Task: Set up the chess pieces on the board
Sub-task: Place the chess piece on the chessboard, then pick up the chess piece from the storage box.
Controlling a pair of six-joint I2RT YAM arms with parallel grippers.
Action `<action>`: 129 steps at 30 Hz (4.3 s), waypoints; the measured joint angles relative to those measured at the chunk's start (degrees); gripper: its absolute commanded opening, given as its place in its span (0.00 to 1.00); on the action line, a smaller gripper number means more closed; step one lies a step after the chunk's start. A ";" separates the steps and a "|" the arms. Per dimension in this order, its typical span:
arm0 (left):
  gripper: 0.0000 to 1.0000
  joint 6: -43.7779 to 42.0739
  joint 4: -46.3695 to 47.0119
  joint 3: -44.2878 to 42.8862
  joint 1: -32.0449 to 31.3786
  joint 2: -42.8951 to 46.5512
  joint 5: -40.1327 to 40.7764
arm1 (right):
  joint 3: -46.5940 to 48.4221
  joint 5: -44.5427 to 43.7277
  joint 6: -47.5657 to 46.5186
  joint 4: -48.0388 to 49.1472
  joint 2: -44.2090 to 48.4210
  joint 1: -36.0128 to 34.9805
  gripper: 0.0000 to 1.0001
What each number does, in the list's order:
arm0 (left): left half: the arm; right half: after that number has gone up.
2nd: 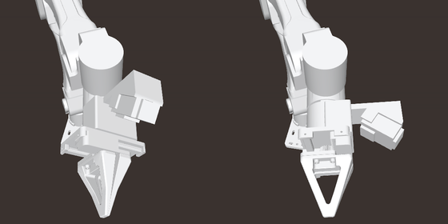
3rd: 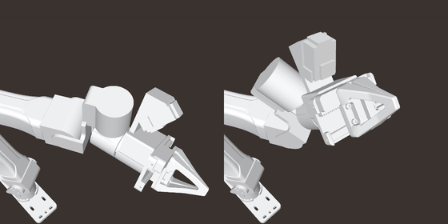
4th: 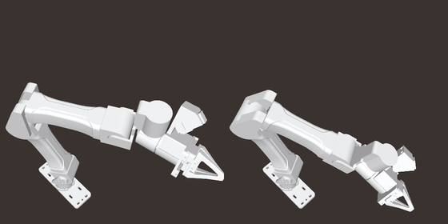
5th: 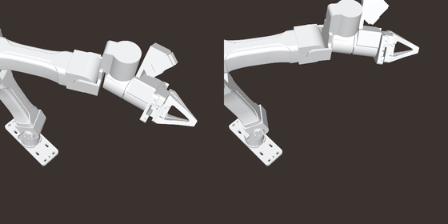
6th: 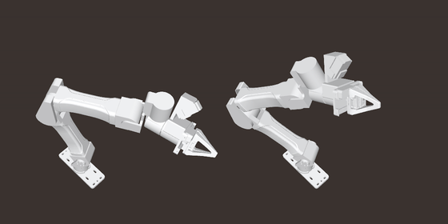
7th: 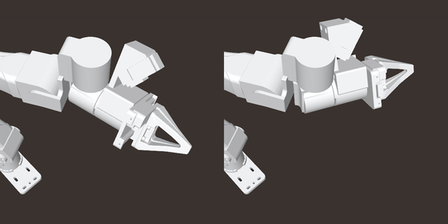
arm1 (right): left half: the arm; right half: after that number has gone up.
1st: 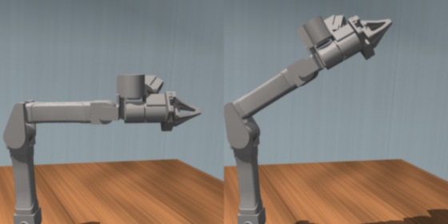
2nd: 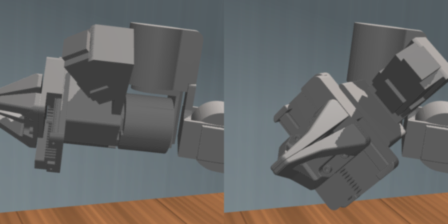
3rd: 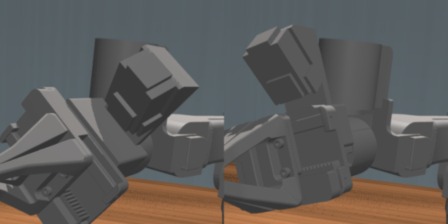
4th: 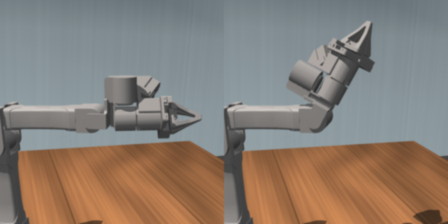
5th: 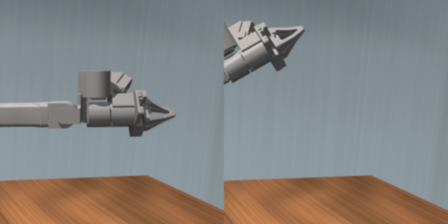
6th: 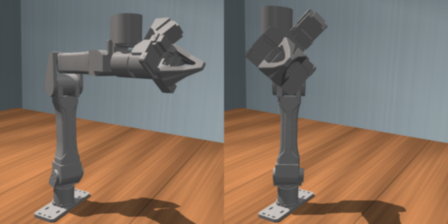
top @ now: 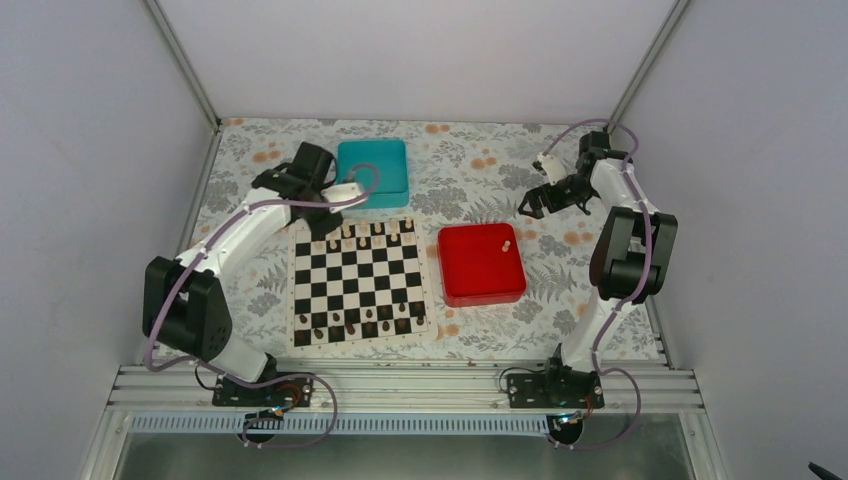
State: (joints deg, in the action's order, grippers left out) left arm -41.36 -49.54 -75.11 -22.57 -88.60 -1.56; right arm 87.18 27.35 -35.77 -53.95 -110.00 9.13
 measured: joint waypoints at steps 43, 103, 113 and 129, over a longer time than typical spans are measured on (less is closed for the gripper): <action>0.11 -4.26 18.60 22.93 19.30 -3.82 -5.86 | -0.55 -0.02 -0.07 -0.09 0.00 0.00 1.00; 0.69 10.64 7.93 -41.70 -28.87 -38.64 -15.32 | -1.49 0.68 -0.22 -1.07 0.02 6.23 1.00; 0.56 13.11 10.45 -52.06 -29.20 -47.74 -23.89 | -1.38 1.46 -0.24 -1.33 0.02 6.27 1.00; 0.56 12.50 11.93 -50.69 -29.38 -52.04 -22.86 | -1.29 1.55 -0.22 -1.33 0.00 6.27 1.00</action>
State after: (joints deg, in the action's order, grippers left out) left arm -28.86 -37.60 -125.80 -51.94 -140.64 -24.43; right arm 85.89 28.91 -35.99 -55.29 -110.00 15.40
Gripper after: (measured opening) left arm 0.558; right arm 0.995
